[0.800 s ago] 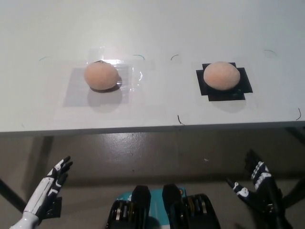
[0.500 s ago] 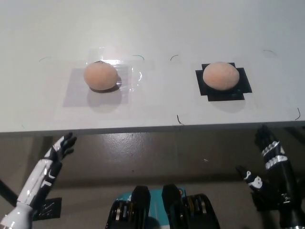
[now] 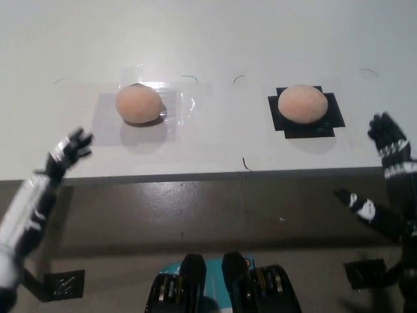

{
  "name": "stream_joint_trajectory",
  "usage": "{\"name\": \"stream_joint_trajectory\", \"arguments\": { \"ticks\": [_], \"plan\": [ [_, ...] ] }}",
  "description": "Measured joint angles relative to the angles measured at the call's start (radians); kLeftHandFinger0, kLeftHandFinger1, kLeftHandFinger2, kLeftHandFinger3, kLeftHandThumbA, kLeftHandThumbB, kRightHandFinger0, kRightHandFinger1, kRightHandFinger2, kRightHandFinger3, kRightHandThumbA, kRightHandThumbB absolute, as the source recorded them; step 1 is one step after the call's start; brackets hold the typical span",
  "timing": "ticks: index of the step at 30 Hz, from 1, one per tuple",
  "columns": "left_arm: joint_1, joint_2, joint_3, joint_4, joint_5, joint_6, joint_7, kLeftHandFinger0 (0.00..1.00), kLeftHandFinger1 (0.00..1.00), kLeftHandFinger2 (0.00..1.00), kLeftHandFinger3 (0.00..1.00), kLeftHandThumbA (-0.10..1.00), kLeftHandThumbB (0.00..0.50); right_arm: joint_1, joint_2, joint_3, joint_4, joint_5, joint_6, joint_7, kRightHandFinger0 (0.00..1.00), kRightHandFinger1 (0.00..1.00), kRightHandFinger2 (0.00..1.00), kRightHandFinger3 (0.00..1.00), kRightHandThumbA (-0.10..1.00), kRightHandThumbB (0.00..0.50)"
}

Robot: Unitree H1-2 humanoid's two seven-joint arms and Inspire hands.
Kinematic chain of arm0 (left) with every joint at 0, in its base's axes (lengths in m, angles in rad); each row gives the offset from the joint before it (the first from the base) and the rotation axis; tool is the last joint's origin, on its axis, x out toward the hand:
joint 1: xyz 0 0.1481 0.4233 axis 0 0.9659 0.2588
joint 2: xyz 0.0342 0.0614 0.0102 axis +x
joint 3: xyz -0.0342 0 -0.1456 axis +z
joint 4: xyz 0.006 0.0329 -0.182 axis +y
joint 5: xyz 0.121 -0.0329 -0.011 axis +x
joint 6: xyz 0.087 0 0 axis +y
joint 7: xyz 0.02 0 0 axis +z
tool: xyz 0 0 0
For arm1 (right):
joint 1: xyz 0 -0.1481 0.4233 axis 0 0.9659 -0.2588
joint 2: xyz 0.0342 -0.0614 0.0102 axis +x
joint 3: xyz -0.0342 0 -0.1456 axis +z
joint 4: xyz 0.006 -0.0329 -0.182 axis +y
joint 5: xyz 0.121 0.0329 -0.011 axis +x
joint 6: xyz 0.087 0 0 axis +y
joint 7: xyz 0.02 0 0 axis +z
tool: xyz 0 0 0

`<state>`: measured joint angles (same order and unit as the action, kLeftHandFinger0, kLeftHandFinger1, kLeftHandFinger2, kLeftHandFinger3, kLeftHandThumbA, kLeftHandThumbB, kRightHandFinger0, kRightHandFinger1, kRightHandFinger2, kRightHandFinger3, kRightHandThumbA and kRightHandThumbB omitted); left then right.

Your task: Use both hands to push two dumpling toys together to the middle

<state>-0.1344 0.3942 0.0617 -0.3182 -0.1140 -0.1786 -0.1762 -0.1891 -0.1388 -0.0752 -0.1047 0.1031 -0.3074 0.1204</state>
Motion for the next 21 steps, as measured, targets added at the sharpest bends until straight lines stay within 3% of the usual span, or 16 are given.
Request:
{"name": "stream_joint_trajectory", "arguments": {
  "ticks": [3,4,7,10,13,14,17,21],
  "plan": [
    [-0.091,0.019,0.017,0.099,-0.001,0.003,-0.005,1.0,1.0,1.0,1.0,1.0,0.237,-0.083,-0.02,-0.023,0.085,0.002,0.004,-0.001,1.0,1.0,1.0,1.0,1.0,0.29],
    [-0.121,0.025,0.023,0.138,-0.001,0.003,-0.007,1.0,1.0,1.0,1.0,1.0,0.215,-0.114,-0.026,-0.029,0.112,0.004,0.006,-0.001,1.0,1.0,1.0,1.0,1.0,0.278],
    [-0.21,0.034,0.039,0.279,-0.002,0.0,-0.013,1.0,1.0,1.0,1.0,1.0,0.216,-0.192,-0.036,-0.045,0.183,0.014,0.026,-0.001,1.0,1.0,1.0,1.0,1.0,0.236],
    [-0.279,0.035,0.042,0.403,0.0,-0.004,-0.015,1.0,1.0,1.0,1.0,1.0,0.251,-0.262,-0.04,-0.053,0.259,0.019,0.044,-0.002,1.0,1.0,1.0,1.0,1.0,0.208],
    [-0.351,0.035,0.04,0.513,0.004,-0.007,-0.02,1.0,1.0,1.0,1.0,1.0,0.279,-0.337,-0.041,-0.058,0.356,0.022,0.053,-0.002,1.0,1.0,1.0,1.0,1.0,0.218],
    [-0.376,0.035,0.039,0.546,0.008,-0.006,-0.021,1.0,1.0,1.0,1.0,1.0,0.318,-0.363,-0.042,-0.06,0.391,0.022,0.054,-0.003,1.0,1.0,1.0,1.0,1.0,0.237],
    [-0.463,0.035,0.026,0.651,0.031,-0.005,-0.022,1.0,1.0,1.0,1.0,1.0,0.355,-0.446,-0.049,-0.064,0.532,0.022,0.055,-0.005,1.0,1.0,1.0,1.0,1.0,0.224],
    [-0.569,0.043,-0.019,0.815,0.08,-0.008,-0.021,1.0,1.0,1.0,1.0,1.0,0.315,-0.543,-0.055,-0.074,0.706,0.026,0.054,-0.005,1.0,1.0,1.0,1.0,1.0,0.255]
  ]
}}
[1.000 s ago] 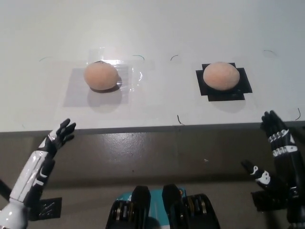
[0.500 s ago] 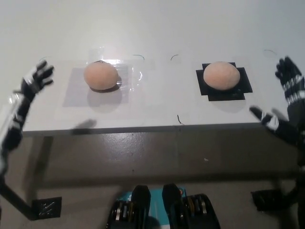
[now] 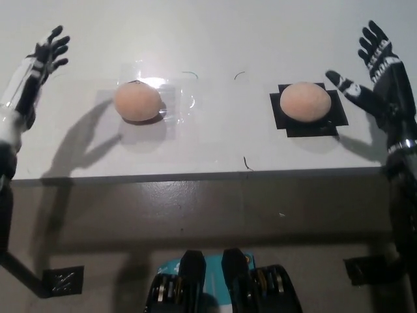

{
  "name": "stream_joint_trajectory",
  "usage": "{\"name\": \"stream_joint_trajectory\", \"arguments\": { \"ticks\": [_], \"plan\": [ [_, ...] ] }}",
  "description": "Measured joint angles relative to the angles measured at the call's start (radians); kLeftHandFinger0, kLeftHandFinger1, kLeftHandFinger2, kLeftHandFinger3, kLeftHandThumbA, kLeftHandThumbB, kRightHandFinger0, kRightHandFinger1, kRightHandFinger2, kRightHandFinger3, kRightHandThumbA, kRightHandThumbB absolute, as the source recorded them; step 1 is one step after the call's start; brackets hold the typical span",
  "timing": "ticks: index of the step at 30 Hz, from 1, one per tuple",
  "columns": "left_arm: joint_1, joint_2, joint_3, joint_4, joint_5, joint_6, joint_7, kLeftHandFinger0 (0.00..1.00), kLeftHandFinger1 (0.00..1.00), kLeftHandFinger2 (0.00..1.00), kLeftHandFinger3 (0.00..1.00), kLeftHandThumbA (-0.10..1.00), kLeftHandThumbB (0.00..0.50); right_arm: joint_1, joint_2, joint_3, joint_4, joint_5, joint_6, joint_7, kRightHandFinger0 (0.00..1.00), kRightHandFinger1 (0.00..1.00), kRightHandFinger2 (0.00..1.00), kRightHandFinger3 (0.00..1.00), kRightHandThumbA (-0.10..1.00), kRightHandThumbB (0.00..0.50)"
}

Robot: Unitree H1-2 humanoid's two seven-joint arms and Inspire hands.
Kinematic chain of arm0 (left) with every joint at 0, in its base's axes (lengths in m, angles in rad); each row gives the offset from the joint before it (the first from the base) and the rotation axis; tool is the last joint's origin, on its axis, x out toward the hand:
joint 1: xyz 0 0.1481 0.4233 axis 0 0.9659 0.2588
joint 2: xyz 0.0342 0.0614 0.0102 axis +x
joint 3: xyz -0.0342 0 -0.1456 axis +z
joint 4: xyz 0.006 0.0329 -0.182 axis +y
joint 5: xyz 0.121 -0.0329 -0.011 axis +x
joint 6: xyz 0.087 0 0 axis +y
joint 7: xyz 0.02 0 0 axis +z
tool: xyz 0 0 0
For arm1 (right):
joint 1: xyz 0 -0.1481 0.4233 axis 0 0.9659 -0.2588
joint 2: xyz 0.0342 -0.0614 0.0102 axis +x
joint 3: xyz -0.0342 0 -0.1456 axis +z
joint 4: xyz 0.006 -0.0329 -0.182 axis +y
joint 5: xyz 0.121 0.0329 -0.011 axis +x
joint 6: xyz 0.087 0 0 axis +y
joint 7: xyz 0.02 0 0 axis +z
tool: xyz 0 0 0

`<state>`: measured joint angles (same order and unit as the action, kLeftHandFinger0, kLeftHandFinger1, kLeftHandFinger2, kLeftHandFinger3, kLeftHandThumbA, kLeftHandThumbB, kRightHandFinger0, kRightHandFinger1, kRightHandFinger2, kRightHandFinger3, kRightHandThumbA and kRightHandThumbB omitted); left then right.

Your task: Use both hands to push two dumpling toys together to the middle

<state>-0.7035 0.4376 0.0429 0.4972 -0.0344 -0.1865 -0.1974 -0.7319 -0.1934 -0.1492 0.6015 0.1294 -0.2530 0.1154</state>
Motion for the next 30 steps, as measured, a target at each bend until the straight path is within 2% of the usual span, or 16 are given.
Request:
{"name": "stream_joint_trajectory", "arguments": {
  "ticks": [3,5,6,8,9,10,16,17,19,20,22,25,26,27,29,30],
  "plan": [
    [-0.067,0.004,-0.032,0.143,0.036,-0.012,0.0,1.0,1.0,1.0,1.0,1.0,0.298,-0.066,-0.003,-0.009,0.129,0.009,-0.001,0.001,1.0,1.0,1.0,1.0,1.0,0.23],
    [-0.098,0.005,-0.045,0.22,0.052,-0.024,0.0,1.0,1.0,1.0,1.0,1.0,0.338,-0.103,-0.005,-0.016,0.207,0.015,-0.003,0.001,1.0,1.0,1.0,1.0,1.0,0.219],
    [-0.113,0.005,-0.049,0.257,0.058,-0.033,0.0,1.0,1.0,1.0,1.0,1.0,0.354,-0.117,-0.005,-0.019,0.238,0.017,-0.006,0.002,1.0,1.0,1.0,1.0,1.0,0.234],
    [-0.144,0.005,-0.054,0.347,0.066,-0.046,0.0,1.0,1.0,1.0,1.0,1.0,0.333,-0.155,-0.006,-0.029,0.323,0.021,-0.009,0.004,1.0,1.0,1.0,1.0,1.0,0.251],
    [-0.157,0.005,-0.058,0.382,0.073,-0.053,0.001,1.0,1.0,1.0,1.0,1.0,0.309,-0.176,-0.007,-0.035,0.372,0.024,-0.012,0.005,1.0,1.0,1.0,1.0,1.0,0.278],
    [-0.164,0.005,-0.06,0.4,0.077,-0.057,0.001,1.0,1.0,1.0,1.0,1.0,0.308,-0.188,-0.007,-0.037,0.391,0.025,-0.013,0.005,1.0,1.0,1.0,1.0,1.0,0.283],
    [-0.212,0.005,-0.079,0.563,0.1,-0.124,0.009,1.0,1.0,1.0,1.0,1.0,0.335,-0.286,-0.008,-0.062,0.61,0.043,-0.018,0.012,1.0,1.0,1.0,1.0,1.0,0.295],
    [-0.212,0.005,-0.078,0.577,0.1,-0.131,0.01,1.0,1.0,1.0,1.0,1.0,0.362,-0.294,-0.008,-0.064,0.627,0.045,-0.019,0.013,1.0,1.0,1.0,1.0,1.0,0.299],
    [-0.212,0.004,-0.079,0.611,0.1,-0.147,0.01,1.0,1.0,1.0,1.0,1.0,0.38,-0.307,-0.008,-0.071,0.663,0.05,-0.021,0.014,1.0,1.0,1.0,1.0,1.0,0.303],
    [-0.213,0.003,-0.078,0.627,0.1,-0.153,0.01,1.0,1.0,1.0,1.0,1.0,0.341,-0.311,-0.008,-0.073,0.676,0.053,-0.021,0.014,1.0,1.0,1.0,1.0,1.0,0.309],
    [-0.213,-0.001,-0.078,0.645,0.1,-0.163,0.01,1.0,1.0,1.0,1.0,1.0,0.313,-0.317,-0.008,-0.078,0.697,0.057,-0.024,0.015,1.0,1.0,1.0,1.0,1.0,0.294],
    [-0.213,-0.006,-0.078,0.655,0.1,-0.174,0.01,1.0,1.0,1.0,1.0,1.0,0.35,-0.319,-0.008,-0.083,0.72,0.061,-0.028,0.02,1.0,1.0,1.0,1.0,1.0,0.285],
    [-0.213,-0.008,-0.078,0.658,0.1,-0.178,0.01,1.0,1.0,1.0,1.0,1.0,0.379,-0.319,-0.008,-0.084,0.728,0.061,-0.03,0.02,1.0,1.0,1.0,1.0,1.0,0.278],
    [-0.213,-0.009,-0.08,0.661,0.101,-0.182,0.01,1.0,1.0,1.0,1.0,1.0,0.373,-0.319,-0.008,-0.085,0.735,0.062,-0.032,0.02,1.0,1.0,1.0,1.0,1.0,0.276],
    [-0.213,-0.011,-0.084,0.661,0.103,-0.186,0.011,1.0,1.0,1.0,1.0,1.0,0.287,-0.318,-0.008,-0.089,0.746,0.063,-0.034,0.02,1.0,1.0,1.0,1.0,1.0,0.267],
    [-0.213,-0.013,-0.088,0.661,0.104,-0.188,0.011,1.0,1.0,1.0,1.0,1.0,0.284,-0.318,-0.008,-0.092,0.752,0.063,-0.034,0.02,1.0,1.0,1.0,1.0,1.0,0.267]
  ]
}}
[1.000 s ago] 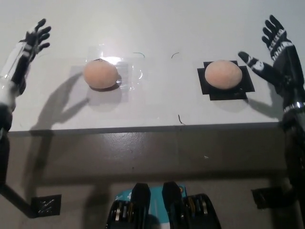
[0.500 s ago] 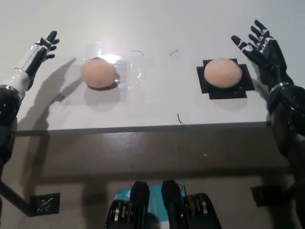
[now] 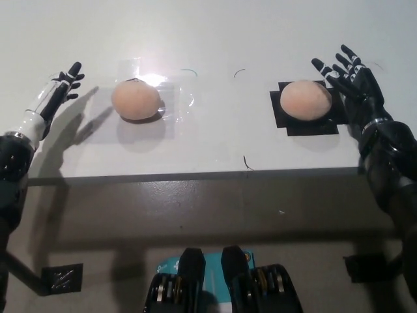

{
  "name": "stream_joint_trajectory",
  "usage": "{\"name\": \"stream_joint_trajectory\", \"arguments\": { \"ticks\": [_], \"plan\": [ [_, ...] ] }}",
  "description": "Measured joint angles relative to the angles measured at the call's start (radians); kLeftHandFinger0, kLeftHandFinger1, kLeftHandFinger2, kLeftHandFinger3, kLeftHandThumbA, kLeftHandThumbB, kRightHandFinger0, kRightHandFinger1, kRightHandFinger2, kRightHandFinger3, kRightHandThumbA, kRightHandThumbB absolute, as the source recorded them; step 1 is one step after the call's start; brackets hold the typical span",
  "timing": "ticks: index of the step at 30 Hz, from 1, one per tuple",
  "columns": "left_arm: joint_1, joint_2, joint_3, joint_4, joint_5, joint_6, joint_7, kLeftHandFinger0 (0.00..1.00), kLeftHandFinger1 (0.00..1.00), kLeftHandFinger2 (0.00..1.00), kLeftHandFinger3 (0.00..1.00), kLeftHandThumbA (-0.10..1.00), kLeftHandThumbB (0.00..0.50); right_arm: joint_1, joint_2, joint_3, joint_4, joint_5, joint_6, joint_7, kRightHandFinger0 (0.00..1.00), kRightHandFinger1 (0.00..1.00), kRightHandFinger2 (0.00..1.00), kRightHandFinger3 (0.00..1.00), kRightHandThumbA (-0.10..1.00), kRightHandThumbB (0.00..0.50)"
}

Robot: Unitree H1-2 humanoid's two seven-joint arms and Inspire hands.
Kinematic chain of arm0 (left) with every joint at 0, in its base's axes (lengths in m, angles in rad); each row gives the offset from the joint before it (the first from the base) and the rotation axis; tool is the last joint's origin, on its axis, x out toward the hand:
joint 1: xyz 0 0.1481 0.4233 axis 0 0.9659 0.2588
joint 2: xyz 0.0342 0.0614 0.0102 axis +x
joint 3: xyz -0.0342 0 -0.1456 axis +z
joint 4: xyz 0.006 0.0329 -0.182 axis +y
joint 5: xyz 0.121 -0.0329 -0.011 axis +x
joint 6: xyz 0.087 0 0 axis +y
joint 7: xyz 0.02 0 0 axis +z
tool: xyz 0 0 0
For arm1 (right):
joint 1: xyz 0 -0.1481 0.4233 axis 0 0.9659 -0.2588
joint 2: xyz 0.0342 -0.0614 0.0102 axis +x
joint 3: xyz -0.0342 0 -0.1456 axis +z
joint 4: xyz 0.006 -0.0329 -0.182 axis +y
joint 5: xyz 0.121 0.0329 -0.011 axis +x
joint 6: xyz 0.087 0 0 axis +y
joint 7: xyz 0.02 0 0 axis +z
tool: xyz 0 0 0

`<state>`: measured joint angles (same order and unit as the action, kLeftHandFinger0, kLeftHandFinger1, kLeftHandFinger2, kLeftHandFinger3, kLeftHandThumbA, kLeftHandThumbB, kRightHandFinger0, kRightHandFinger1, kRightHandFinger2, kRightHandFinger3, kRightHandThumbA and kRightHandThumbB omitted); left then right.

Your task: Use both hands to push two dumpling toys together to the middle

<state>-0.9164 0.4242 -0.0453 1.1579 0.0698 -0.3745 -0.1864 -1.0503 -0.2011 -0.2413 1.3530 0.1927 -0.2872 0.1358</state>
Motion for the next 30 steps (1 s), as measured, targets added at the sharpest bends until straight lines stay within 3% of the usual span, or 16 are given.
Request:
{"name": "stream_joint_trajectory", "arguments": {
  "ticks": [1,3,4,10,14,20,22,24,25,30],
  "plan": [
    [0.0,-0.002,-0.002,0.0,0.0,-0.002,0.0,1.0,1.0,1.0,1.0,1.0,0.237,0.0,0.001,-0.002,0.003,0.0,0.0,0.0,1.0,1.0,1.0,1.0,1.0,0.276],
    [0.0,-0.008,-0.009,0.0,0.003,-0.008,0.0,1.0,1.0,1.0,1.0,1.0,0.241,0.001,0.003,-0.008,0.009,0.002,-0.001,0.001,1.0,1.0,1.0,1.0,1.0,0.292],
    [0.0,-0.012,-0.012,0.0,0.004,-0.012,0.0,1.0,1.0,1.0,1.0,1.0,0.301,0.002,0.005,-0.011,0.011,0.003,-0.001,0.002,1.0,1.0,1.0,1.0,1.0,0.304],
    [0.0,-0.042,-0.013,-0.003,0.006,-0.014,0.0,1.0,1.0,1.0,1.0,1.0,0.394,0.004,0.028,-0.014,0.015,0.01,-0.003,0.004,1.0,1.0,1.0,1.0,1.0,0.274],
    [0.0,-0.066,-0.014,-0.002,0.01,-0.014,0.0,1.0,1.0,1.0,1.0,1.0,0.381,0.005,0.044,-0.015,0.015,0.019,-0.004,0.006,1.0,1.0,1.0,1.0,1.0,0.259],
    [0.0,-0.088,-0.015,-0.014,0.014,-0.014,0.0,1.0,1.0,1.0,1.0,1.0,0.344,0.011,0.06,-0.018,0.015,0.028,-0.004,0.011,1.0,1.0,1.0,1.0,1.0,0.286],
    [0.0,-0.091,-0.02,-0.014,0.018,-0.017,0.001,1.0,1.0,1.0,1.0,1.0,0.361,0.013,0.065,-0.018,0.015,0.032,-0.006,0.012,1.0,1.0,1.0,1.0,1.0,0.276],
    [0.0,-0.094,-0.022,-0.014,0.022,-0.02,0.004,1.0,1.0,1.0,1.0,1.0,0.346,0.018,0.068,-0.018,0.015,0.036,-0.01,0.012,1.0,1.0,1.0,1.0,1.0,0.307],
    [0.0,-0.096,-0.022,-0.014,0.022,-0.021,0.006,1.0,1.0,1.0,1.0,1.0,0.361,0.02,0.069,-0.018,0.015,0.038,-0.011,0.013,1.0,1.0,1.0,1.0,1.0,0.319],
    [0.0,-0.108,-0.016,-0.011,0.018,-0.026,0.005,1.0,1.0,1.0,1.0,1.0,0.376,0.025,0.073,-0.027,0.015,0.046,-0.017,0.02,1.0,1.0,1.0,1.0,1.0,0.317]
  ]
}}
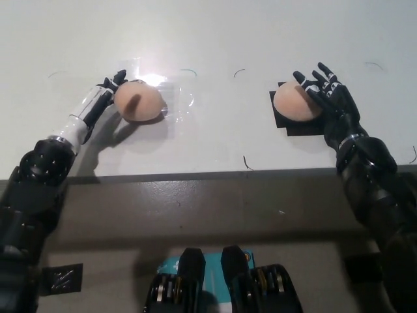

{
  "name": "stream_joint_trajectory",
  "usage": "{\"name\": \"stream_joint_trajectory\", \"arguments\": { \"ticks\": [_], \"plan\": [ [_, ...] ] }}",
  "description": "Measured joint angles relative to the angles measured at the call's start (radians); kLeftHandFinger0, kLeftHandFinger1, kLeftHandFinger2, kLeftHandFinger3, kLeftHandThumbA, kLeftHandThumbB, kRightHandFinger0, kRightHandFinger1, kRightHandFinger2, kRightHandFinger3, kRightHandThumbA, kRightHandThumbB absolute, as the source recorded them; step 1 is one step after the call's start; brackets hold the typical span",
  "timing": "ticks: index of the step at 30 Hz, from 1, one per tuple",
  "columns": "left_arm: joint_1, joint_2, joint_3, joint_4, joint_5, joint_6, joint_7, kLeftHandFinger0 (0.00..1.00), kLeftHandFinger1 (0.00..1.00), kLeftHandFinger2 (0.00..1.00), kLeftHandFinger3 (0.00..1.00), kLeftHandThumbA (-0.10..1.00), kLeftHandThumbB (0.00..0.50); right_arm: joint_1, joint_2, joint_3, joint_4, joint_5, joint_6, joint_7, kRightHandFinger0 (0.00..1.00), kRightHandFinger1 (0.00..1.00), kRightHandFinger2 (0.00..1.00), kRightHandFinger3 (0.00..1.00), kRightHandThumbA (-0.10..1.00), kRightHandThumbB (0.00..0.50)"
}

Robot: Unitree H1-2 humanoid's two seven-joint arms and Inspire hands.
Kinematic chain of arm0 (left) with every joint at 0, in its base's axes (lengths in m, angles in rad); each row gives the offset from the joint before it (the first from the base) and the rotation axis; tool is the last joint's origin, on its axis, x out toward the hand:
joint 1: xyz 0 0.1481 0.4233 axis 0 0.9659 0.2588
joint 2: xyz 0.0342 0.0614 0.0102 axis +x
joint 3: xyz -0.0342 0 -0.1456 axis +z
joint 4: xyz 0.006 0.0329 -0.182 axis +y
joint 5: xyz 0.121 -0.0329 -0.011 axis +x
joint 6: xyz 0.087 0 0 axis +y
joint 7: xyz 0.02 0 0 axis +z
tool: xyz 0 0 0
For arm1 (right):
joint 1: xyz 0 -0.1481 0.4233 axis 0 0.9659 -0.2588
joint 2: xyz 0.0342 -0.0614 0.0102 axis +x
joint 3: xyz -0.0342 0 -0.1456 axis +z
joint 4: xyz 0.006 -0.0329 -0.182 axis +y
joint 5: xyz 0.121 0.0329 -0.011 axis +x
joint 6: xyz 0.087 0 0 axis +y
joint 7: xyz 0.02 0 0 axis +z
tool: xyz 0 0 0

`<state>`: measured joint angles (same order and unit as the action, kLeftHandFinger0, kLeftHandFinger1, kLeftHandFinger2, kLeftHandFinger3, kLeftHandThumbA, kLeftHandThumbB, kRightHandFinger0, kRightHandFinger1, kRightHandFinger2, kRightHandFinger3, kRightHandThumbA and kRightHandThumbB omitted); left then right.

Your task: Use both hands to push two dumpling toys together to the middle

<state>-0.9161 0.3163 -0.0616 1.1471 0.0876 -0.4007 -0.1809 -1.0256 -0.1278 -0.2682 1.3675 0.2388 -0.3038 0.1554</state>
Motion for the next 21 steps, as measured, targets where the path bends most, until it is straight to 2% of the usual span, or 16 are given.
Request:
{"name": "stream_joint_trajectory", "arguments": {
  "ticks": [3,5,8,13,18,21],
  "plan": [
    [0.002,-0.014,0.002,-0.002,-0.003,0.0,0.0,1.0,1.0,1.0,1.0,1.0,0.36,0.002,0.01,-0.007,0.0,0.008,-0.005,0.002,1.0,1.0,1.0,1.0,1.0,0.279],
    [0.012,-0.023,0.003,-0.014,-0.004,0.001,-0.001,1.0,1.0,1.0,1.0,1.0,0.357,0.003,0.024,-0.015,-0.001,0.017,-0.007,0.008,1.0,1.0,1.0,1.0,1.0,0.279],
    [0.028,-0.048,0.008,-0.037,-0.011,0.002,-0.008,1.0,1.0,1.0,1.0,1.0,0.383,0.005,0.043,-0.028,-0.004,0.028,-0.008,0.019,1.0,1.0,1.0,1.0,1.0,0.285],
    [0.049,-0.077,0.011,-0.067,-0.021,0.009,-0.014,1.0,1.0,1.0,1.0,1.0,0.371,0.017,0.075,-0.041,-0.02,0.043,-0.008,0.03,1.0,1.0,1.0,1.0,1.0,0.282],
    [0.065,-0.091,0.012,-0.102,-0.025,0.027,-0.013,1.0,1.0,1.0,1.0,1.0,0.413,0.021,0.094,-0.047,-0.03,0.062,-0.009,0.04,1.0,1.0,1.0,1.0,1.0,0.243],
    [0.063,-0.102,0.025,-0.1,-0.032,0.042,-0.01,1.0,1.0,1.0,1.0,1.0,0.417,0.021,0.104,-0.047,-0.03,0.068,-0.01,0.042,1.0,1.0,1.0,1.0,1.0,0.255]
  ]
}}
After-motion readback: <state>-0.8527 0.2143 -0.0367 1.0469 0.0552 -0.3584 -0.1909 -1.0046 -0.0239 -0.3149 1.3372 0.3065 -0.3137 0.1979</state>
